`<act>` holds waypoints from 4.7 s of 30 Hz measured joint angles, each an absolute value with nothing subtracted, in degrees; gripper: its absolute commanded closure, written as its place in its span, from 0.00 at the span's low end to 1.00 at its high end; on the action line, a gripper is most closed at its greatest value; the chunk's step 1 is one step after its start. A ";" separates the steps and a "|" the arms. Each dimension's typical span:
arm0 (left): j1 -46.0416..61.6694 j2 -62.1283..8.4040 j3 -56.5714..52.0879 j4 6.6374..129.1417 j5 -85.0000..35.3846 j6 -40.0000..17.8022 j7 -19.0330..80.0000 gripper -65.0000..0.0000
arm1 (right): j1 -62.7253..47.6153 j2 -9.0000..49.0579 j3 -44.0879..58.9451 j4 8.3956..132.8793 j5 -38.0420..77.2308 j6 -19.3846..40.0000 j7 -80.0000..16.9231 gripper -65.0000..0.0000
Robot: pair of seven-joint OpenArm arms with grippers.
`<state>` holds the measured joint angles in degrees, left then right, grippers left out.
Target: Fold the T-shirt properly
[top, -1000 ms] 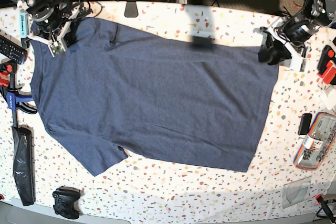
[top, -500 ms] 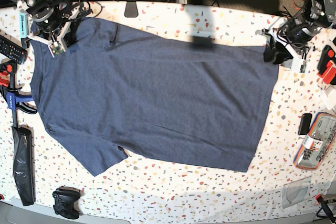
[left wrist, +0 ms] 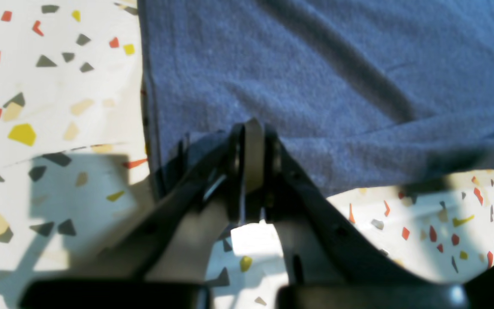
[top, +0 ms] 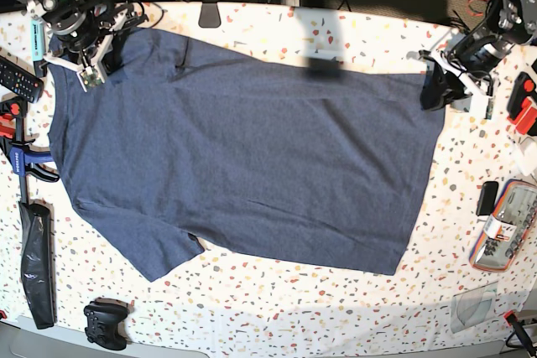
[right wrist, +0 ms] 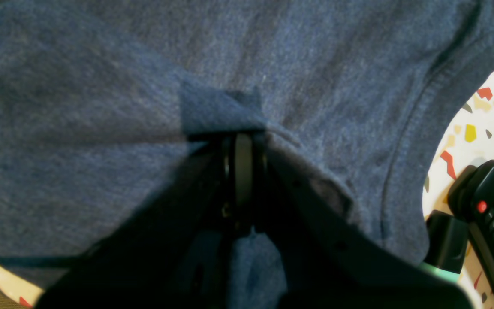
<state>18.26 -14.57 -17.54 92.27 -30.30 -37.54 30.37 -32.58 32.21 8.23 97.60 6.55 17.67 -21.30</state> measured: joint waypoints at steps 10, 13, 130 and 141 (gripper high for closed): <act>18.33 -18.59 -17.56 92.27 -30.55 -34.00 30.37 0.60 | -32.58 32.18 8.23 97.60 6.55 17.67 -21.32 1.00; 19.11 -19.51 -17.63 92.29 -30.61 -33.61 31.73 0.60 | -32.58 32.18 8.23 97.60 6.55 17.67 -21.34 1.00; 14.17 -32.18 0.75 95.64 11.90 -40.80 12.38 0.72 | -31.59 32.21 8.27 97.60 6.33 20.03 -22.98 1.00; 14.26 -36.01 3.18 95.66 27.35 -40.69 2.00 0.72 | -31.57 32.21 8.27 97.60 6.33 20.03 -23.44 1.00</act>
<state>14.26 -36.01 3.18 95.66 27.35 -40.69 2.00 -31.57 32.21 8.27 97.60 6.33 20.03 -23.44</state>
